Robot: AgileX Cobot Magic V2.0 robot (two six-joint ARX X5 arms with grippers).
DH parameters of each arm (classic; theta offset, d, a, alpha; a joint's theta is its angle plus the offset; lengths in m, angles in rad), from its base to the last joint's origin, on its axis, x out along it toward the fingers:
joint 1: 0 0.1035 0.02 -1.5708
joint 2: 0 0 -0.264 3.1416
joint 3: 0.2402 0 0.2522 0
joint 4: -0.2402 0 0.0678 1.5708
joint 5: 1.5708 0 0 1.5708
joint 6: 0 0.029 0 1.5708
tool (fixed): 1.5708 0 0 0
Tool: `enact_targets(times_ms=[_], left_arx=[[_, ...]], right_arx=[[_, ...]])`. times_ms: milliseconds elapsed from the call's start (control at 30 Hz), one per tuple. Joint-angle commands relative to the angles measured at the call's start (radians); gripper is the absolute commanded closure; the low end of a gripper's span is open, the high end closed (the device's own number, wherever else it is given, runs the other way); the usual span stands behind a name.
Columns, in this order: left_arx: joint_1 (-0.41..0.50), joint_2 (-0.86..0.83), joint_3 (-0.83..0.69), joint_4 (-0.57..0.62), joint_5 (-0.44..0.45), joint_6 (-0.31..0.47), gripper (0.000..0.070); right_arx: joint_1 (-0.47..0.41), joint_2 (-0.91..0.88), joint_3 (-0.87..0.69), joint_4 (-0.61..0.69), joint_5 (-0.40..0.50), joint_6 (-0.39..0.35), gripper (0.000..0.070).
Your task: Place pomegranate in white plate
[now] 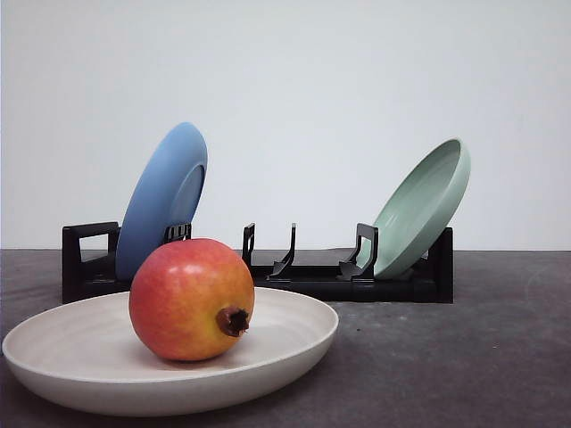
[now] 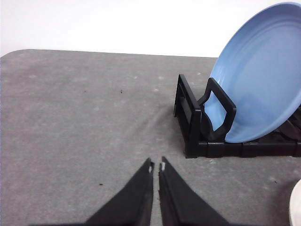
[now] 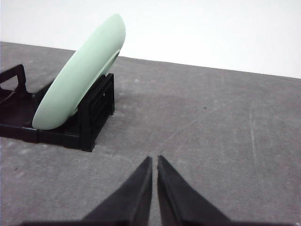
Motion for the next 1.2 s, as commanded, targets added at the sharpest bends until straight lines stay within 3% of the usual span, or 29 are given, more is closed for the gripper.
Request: enact_targets(times_ms=[0, 1167], left_arx=[[-0.001, 0.000, -0.010, 0.014, 0.000, 0.009, 0.0700], [-0.001, 0.000, -0.010, 0.014, 0.000, 0.009, 0.0700]], right_arx=[[-0.002, -0.001, -0.004, 0.013, 0.003, 0.011, 0.0683], [-0.002, -0.001, -0.004, 0.013, 0.003, 0.011, 0.0683]])
